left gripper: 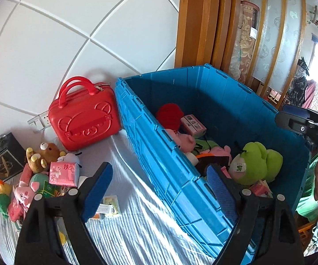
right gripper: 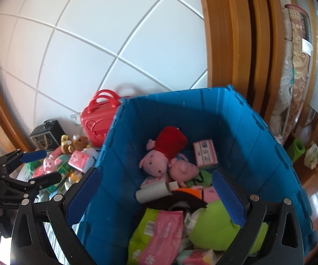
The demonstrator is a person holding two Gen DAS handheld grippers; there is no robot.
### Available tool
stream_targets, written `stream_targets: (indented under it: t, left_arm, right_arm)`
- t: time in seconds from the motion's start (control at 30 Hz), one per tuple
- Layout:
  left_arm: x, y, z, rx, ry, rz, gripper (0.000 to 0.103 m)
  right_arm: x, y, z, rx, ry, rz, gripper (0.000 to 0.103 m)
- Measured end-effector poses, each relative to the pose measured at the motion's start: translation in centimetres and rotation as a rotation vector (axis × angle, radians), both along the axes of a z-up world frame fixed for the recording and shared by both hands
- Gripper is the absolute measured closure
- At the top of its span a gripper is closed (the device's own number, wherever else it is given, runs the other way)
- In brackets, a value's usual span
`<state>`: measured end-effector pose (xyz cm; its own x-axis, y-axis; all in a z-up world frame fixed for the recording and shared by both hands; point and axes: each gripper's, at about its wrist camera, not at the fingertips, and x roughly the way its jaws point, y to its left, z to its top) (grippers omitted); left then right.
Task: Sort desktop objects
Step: 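Move both open tools back over the pile on the bed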
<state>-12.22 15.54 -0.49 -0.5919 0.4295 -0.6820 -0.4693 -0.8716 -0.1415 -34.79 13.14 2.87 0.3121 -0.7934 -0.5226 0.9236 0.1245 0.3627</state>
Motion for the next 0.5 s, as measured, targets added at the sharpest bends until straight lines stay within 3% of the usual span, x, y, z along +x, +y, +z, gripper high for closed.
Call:
stream_targets:
  t: [0.5]
  left_arm:
    - [4.5, -12.5, -3.4, -0.001, -0.043, 0.105, 0.015]
  right_arm:
    - [10.9, 3.0, 2.6, -0.005, 0.032, 0.133, 0.001]
